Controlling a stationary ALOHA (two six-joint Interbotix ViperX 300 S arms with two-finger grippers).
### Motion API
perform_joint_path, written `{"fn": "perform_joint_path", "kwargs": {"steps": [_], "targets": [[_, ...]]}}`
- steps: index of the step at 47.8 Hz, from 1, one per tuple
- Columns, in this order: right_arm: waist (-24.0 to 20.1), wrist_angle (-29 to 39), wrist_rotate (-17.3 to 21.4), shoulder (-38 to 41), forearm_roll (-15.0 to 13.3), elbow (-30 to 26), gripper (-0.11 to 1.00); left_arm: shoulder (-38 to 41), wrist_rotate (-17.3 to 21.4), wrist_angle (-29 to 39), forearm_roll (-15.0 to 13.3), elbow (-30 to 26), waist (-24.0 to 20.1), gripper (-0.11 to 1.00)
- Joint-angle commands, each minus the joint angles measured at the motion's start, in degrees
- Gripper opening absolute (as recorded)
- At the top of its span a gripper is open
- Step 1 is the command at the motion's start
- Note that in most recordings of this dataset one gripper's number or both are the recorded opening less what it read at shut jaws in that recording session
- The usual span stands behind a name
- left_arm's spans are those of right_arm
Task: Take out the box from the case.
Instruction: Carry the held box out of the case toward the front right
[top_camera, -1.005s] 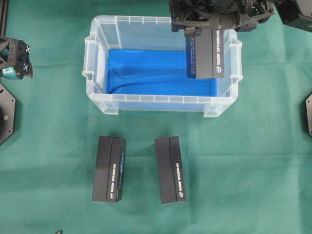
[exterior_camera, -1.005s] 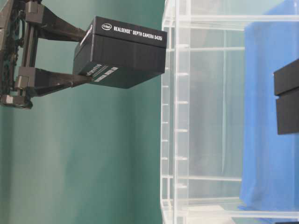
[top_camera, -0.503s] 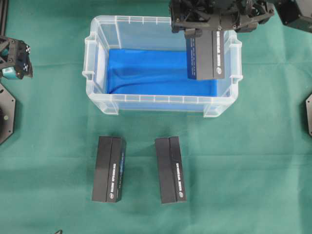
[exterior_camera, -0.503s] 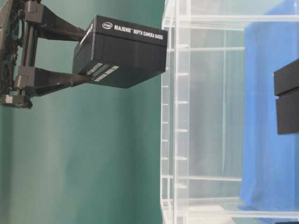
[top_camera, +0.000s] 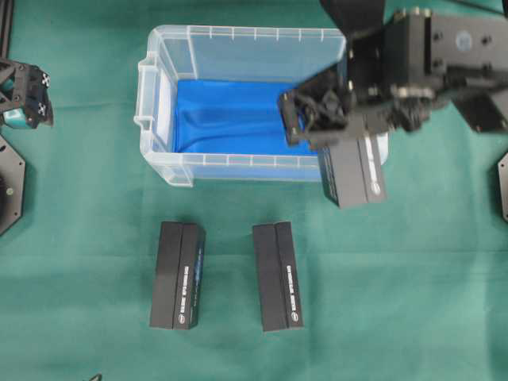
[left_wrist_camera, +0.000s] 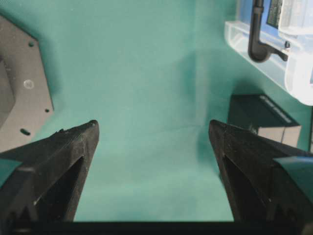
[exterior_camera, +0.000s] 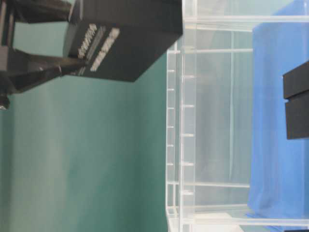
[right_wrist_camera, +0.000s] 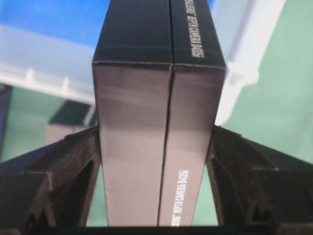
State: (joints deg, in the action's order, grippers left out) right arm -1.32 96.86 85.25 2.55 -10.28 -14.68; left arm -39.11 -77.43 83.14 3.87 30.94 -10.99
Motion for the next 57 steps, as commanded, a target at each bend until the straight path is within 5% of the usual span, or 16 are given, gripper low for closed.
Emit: {"fn": "perform_joint_path", "kwargs": {"steps": [1,18,28,57], "targets": [[-1.8,0.9,0.8,-2.5,-0.4,-1.8,0.66,0.0,0.1,-0.2,0.3,-0.4,0.1,0.92],[-11.2,3.2,8.3,-2.5,-0.7,-1.4,0.66,-0.1,0.0,-0.2,0.3,-0.4,0.0,0.92],[-15.9,6.2,9.4,-2.5,-0.6,-1.3,0.66,-0.1,-0.2,-0.2,0.4,-0.4,-0.1,0.92],[-18.1,4.5,14.1,-2.2,-0.6,-1.3,0.66,-0.1,-0.5,-0.4,0.3,-0.4,-0.1,0.92]]}}
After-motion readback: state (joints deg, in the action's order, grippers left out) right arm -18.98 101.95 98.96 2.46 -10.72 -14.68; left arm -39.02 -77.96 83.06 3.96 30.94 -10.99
